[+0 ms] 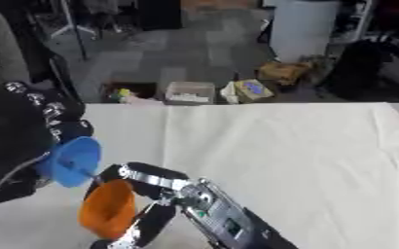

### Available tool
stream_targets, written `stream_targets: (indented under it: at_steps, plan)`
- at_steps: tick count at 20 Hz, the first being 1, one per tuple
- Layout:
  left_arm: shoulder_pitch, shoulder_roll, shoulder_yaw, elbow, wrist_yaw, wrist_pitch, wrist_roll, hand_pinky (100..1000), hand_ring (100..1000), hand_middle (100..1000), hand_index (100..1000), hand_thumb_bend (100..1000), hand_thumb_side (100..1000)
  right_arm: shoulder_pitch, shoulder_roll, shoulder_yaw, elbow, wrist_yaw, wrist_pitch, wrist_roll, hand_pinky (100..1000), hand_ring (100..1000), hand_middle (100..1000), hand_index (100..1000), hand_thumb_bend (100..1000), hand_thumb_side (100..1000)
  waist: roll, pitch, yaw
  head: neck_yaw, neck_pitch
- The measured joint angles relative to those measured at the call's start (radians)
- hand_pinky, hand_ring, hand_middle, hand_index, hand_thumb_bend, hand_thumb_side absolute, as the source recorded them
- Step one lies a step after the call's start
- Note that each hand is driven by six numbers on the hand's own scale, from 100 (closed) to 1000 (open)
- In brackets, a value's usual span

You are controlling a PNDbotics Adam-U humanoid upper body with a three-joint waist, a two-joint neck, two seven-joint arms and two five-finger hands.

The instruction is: Pour the contents of one cup into another cup.

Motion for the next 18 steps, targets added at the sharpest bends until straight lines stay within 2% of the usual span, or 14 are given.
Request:
stream_targets:
  at_steps: [18]
  plan:
    - [-0.001,0.0,-0.005,0.0,-0.041,-0.035,-0.002,141,100,109,454,372,100,0.0,0.0,0.0,0.0,0.0,0.001,-0.002,115,215,386,445,311,100,0.004,-0.001,-0.001,0.0,0.0]
